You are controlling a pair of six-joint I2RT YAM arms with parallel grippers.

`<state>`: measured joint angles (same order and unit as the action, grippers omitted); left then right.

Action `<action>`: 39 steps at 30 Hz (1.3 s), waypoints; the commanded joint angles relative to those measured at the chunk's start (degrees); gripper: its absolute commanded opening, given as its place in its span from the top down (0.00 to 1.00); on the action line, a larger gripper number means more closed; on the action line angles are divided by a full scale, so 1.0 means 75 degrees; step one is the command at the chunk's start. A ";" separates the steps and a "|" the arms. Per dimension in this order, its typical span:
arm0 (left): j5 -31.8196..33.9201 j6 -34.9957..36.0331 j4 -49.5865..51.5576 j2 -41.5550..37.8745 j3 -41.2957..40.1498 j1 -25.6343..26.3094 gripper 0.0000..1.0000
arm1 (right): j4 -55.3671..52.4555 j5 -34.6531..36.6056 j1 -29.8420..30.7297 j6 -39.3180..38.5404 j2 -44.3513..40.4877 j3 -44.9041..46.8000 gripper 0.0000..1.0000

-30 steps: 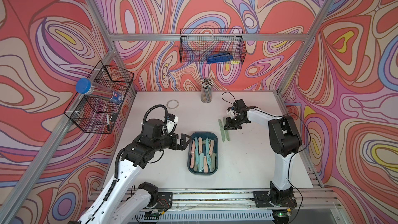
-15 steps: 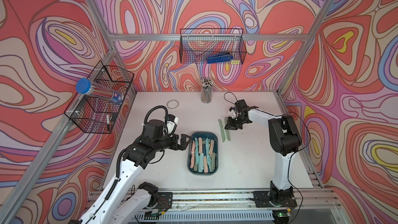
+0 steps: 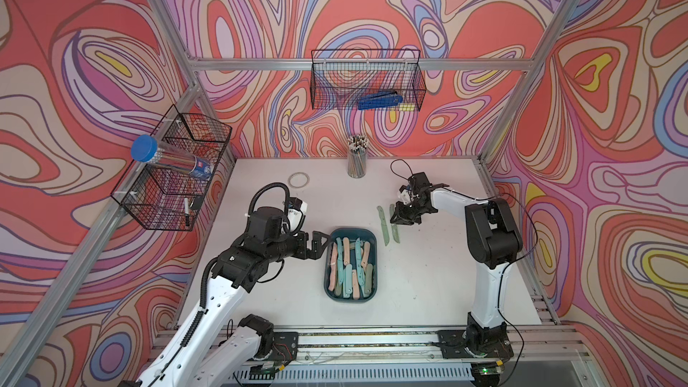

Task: Take the fruit knife out of the storage box
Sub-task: Place the fruit knife at the center of the board, then pick up the fruit knife from the storage box.

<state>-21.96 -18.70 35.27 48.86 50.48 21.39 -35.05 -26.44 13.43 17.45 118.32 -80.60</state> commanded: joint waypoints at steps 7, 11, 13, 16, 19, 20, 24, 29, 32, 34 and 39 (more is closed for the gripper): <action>0.0101 -0.0038 -0.0167 -0.0116 -0.0064 0.0035 0.01 | 0.0133 0.0094 -0.0033 0.0151 -0.0068 0.0236 0.71; 0.0105 -0.0037 -0.0156 -0.0111 -0.0063 0.0036 0.01 | -0.0050 0.0336 -0.0033 0.0214 -0.0352 0.0235 0.69; 0.0132 -0.0038 -0.0144 -0.0110 -0.0061 0.0036 0.00 | -0.0168 0.0531 -0.0023 0.0259 -0.0621 0.0245 0.66; 0.0204 -0.0038 -0.0121 -0.0105 -0.0054 0.0040 0.00 | -0.0311 0.0658 0.0061 0.0294 -0.1180 0.0295 0.63; 0.0288 -0.0020 -0.0044 -0.0046 -0.0019 0.0033 0.00 | -0.0440 0.0887 0.0483 0.0250 -0.1867 0.0321 0.62; 0.0299 -0.0026 -0.0027 -0.0034 -0.0015 0.0035 0.01 | -0.0479 0.1031 0.0741 0.0257 -0.2108 0.0294 0.60; 0.0502 -0.0026 0.0017 -0.0074 -0.0016 0.0035 0.00 | -0.0889 0.1732 0.1900 0.0598 -0.2716 -0.0074 0.58; 0.1080 -0.0050 0.0270 -0.0152 0.0031 0.0037 0.01 | -0.1568 0.2420 0.3161 0.1226 -0.2590 -0.0724 0.58; 0.1090 -0.0048 0.0278 -0.0175 0.0031 0.0034 0.00 | -0.1932 0.2638 0.3808 0.1605 -0.2286 -0.1053 0.58; 0.1106 -0.0062 0.0298 -0.0175 0.0031 0.0036 0.01 | -0.2096 0.2729 0.4167 0.1784 -0.1921 -0.1249 0.58; 0.1181 -0.0073 0.0312 -0.0274 0.0023 0.0038 0.00 | -0.2226 0.2994 0.4837 0.2237 -0.1150 -0.1579 0.59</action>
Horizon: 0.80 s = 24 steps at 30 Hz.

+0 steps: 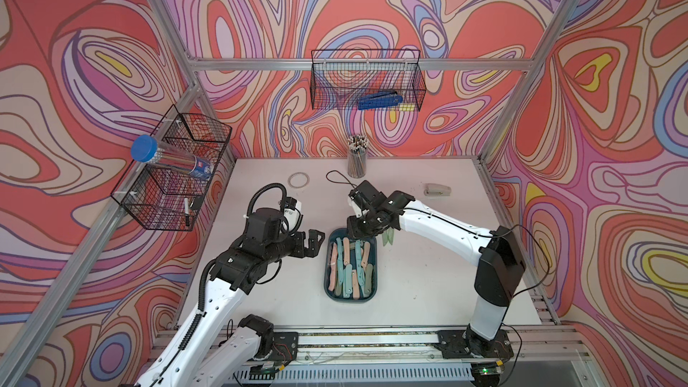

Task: Take the fruit knife out of the storage box
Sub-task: Pick up the fruit knife from the storage box.

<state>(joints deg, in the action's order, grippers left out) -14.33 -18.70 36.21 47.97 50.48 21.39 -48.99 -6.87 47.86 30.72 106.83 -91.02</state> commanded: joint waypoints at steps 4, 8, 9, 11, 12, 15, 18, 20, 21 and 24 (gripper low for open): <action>0.0170 -0.0085 0.0176 -0.0249 0.0008 0.0043 0.01 | -0.0294 0.0482 0.0355 0.0974 0.0900 -0.0182 0.60; 0.0141 -0.0097 0.0175 -0.0278 -0.0004 0.0032 0.01 | 0.0035 0.0490 0.0378 0.1272 0.1069 0.0018 0.63; 0.0133 -0.0096 0.0172 -0.0278 -0.0004 0.0031 0.00 | 0.0062 0.0505 0.0369 0.1296 0.1117 0.0028 0.64; 0.0137 -0.0090 0.0153 -0.0266 -0.0001 0.0039 0.01 | 0.0119 0.0495 0.0368 0.1344 0.1241 0.0045 0.66; 0.0137 -0.0085 0.0154 -0.0260 -0.0004 0.0034 0.01 | 0.0144 0.0468 0.0376 0.1369 0.1298 0.0043 0.67; 0.0117 -0.0085 0.0143 -0.0244 0.0009 0.0037 0.01 | 0.0199 0.0426 0.0381 0.1452 0.1476 0.0059 0.67; 0.0110 -0.0085 0.0142 -0.0243 0.0009 0.0033 0.01 | 0.0268 0.0512 0.0378 0.1512 0.1650 0.0075 0.68; 0.0097 -0.0084 0.0128 -0.0243 0.0000 0.0035 0.01 | 0.0347 0.0578 0.0375 0.1529 0.1741 0.0067 0.68; 0.0095 -0.0085 0.0119 -0.0243 -0.0004 0.0040 0.00 | 0.0377 0.0605 0.0378 0.1550 0.1785 0.0060 0.68; 0.0082 -0.0085 0.0107 -0.0220 0.0005 0.0033 0.00 | 0.0430 0.0716 0.0381 0.1535 0.1921 0.0015 0.68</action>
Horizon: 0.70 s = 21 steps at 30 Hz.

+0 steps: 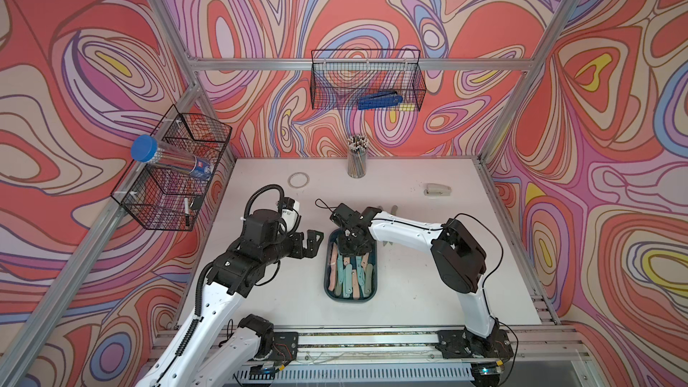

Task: Take the fruit knife out of the storage box
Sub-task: Pick up the fruit knife from the storage box.

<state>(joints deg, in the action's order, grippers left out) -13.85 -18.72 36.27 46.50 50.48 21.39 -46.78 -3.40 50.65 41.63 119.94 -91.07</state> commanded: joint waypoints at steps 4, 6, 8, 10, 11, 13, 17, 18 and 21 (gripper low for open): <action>-0.0014 -0.0082 0.0109 -0.0001 0.0009 0.0034 0.01 | 0.0096 0.0422 0.0005 0.0052 0.0341 0.0026 0.68; -0.0020 -0.0082 0.0100 -0.0012 0.0008 0.0032 0.01 | 0.0188 0.0431 0.0005 0.0051 0.0366 0.0086 0.68; -0.0034 -0.0082 0.0087 -0.0024 0.0008 0.0032 0.01 | 0.0289 0.0452 0.0002 0.0085 0.0408 0.0130 0.68; -0.0026 -0.0082 0.0086 -0.0024 0.0007 0.0031 0.01 | 0.0320 0.0453 -0.0003 0.0079 0.0465 0.0113 0.68; -0.0029 -0.0082 0.0086 -0.0024 0.0000 0.0036 0.01 | 0.0308 0.0453 0.0001 0.0080 0.0504 0.0090 0.68; -0.0039 -0.0082 0.0103 -0.0024 -0.0002 0.0032 0.01 | 0.0286 0.0509 0.0006 0.0078 0.0549 0.0070 0.68; -0.0040 -0.0082 0.0097 -0.0047 0.0002 0.0031 0.01 | 0.0279 0.0533 0.0007 0.0083 0.0578 0.0067 0.72; -0.0039 -0.0081 0.0097 -0.0048 -0.0004 0.0031 0.01 | 0.0285 0.0535 0.0004 0.0071 0.0575 0.0083 0.73; -0.0040 -0.0079 0.0092 -0.0036 -0.0004 0.0036 0.01 | 0.0285 0.0547 0.0008 0.0053 0.0549 0.0113 0.76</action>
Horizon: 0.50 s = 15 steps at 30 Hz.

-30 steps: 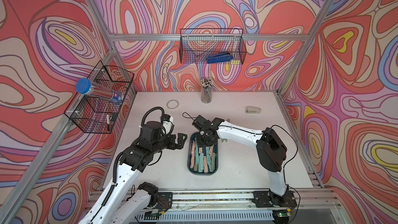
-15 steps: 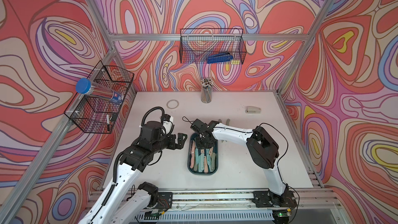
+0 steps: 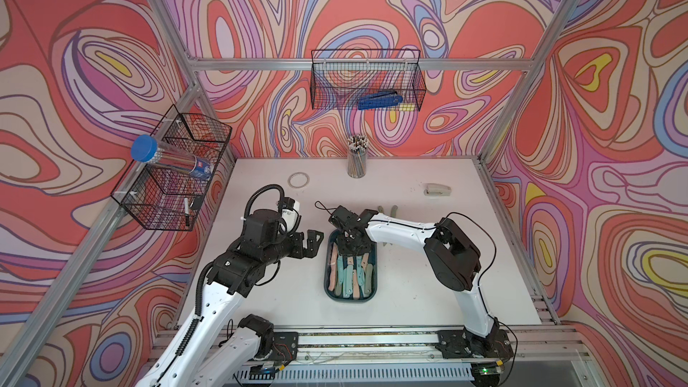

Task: Take the fruit knife out of the storage box
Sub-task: Pick up the fruit knife from the storage box.

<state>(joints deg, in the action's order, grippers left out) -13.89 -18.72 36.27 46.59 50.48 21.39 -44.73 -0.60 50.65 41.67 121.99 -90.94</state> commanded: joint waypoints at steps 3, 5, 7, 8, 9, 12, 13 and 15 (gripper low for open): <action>-0.0033 -0.0082 0.0097 -0.0035 -0.0003 0.0038 0.01 | 0.0031 0.0161 0.0005 0.0053 0.0223 0.0111 0.77; -0.0035 -0.0082 0.0097 -0.0036 0.0000 0.0042 0.01 | 0.0021 0.0161 0.0001 0.0046 0.0125 0.0110 0.78; -0.0035 -0.0079 0.0097 -0.0031 -0.0008 0.0033 0.01 | 0.0018 0.0195 0.0007 0.0047 -0.0008 0.0125 0.79; -0.0035 -0.0090 0.0097 -0.0037 -0.0014 0.0041 0.01 | 0.0005 0.0216 0.0006 0.0046 -0.0052 0.0146 0.79; -0.0035 -0.0092 0.0097 -0.0036 -0.0015 0.0040 0.01 | -0.0029 0.0252 0.0008 0.0051 -0.0128 0.0128 0.79; -0.0035 -0.0081 0.0097 -0.0036 -0.0010 0.0037 0.01 | -0.0139 0.0322 0.0001 0.0034 -0.0326 0.0114 0.79; -0.0035 -0.0090 0.0097 -0.0036 -0.0015 0.0035 0.01 | -0.0175 0.0354 0.0008 0.0045 -0.0405 0.0119 0.79; -0.0035 -0.0093 0.0097 -0.0028 -0.0016 0.0031 0.01 | -0.0252 0.0377 0.0005 0.0041 -0.0548 0.0113 0.79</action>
<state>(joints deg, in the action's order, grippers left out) -13.87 -18.72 36.27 46.59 50.48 21.39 -45.12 0.45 50.65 41.67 121.27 -90.67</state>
